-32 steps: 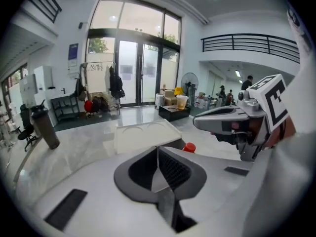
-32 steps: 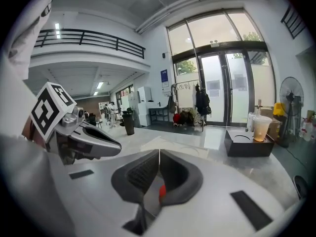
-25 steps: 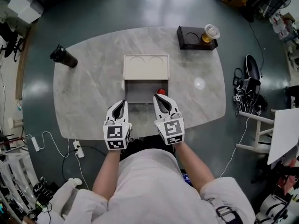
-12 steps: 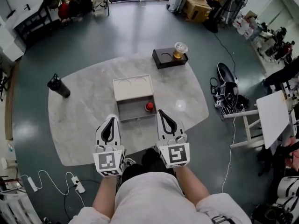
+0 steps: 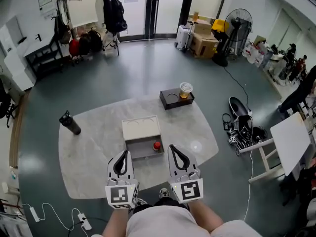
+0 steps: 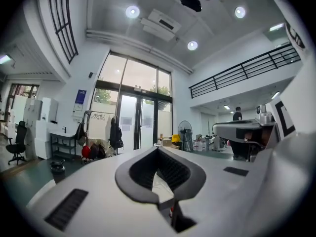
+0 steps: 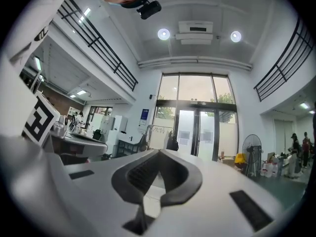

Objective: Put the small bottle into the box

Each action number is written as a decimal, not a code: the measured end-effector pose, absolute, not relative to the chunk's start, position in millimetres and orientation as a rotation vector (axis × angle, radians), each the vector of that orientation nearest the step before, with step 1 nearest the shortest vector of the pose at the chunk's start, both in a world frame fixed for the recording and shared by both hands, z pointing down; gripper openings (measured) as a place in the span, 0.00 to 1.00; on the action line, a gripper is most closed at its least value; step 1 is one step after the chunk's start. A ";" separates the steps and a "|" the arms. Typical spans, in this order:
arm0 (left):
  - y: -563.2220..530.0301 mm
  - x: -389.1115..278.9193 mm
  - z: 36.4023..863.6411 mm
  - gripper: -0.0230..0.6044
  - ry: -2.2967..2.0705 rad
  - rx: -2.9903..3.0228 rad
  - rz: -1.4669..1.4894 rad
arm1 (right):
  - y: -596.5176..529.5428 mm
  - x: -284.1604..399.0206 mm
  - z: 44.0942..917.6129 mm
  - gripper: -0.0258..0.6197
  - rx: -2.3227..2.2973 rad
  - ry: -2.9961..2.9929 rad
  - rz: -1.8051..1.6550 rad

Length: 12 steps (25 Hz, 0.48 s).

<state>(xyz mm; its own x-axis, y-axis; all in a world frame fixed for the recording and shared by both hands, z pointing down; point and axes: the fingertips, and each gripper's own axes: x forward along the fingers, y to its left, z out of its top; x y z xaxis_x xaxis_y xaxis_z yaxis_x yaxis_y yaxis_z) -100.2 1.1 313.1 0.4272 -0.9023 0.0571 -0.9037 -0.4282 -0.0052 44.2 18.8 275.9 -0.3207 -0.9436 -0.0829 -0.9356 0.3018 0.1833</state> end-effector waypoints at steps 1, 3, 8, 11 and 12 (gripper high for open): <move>1.0 -97.2 308.9 0.07 -1.675 2.634 0.066 | 20.3 46.1 272.5 0.08 1.803 -2.510 -0.317; 2.5 -89.9 300.6 0.07 -1.705 2.652 0.058 | 24.1 52.5 264.5 0.08 1.811 -2.525 -0.336; 5.3 -76.7 283.0 0.07 -1.732 2.656 0.004 | 29.0 63.9 245.8 0.08 1.831 -2.552 -0.368; 6.5 -72.6 273.7 0.07 -1.737 2.650 -0.055 | 32.8 68.9 241.7 0.08 1.849 -2.542 -0.395; 7.4 -72.2 272.6 0.07 -1.739 2.650 -0.058 | 34.4 70.8 241.9 0.08 1.853 -2.538 -0.398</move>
<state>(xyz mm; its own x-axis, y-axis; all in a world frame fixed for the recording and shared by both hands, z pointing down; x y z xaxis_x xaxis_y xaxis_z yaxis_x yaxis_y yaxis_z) -72.2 7.4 272.6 0.3974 -0.9165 -0.0459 -0.9175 -0.3977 -0.0036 70.8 34.4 241.9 -0.3156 -0.9340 -0.1676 -0.9405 0.2844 0.1860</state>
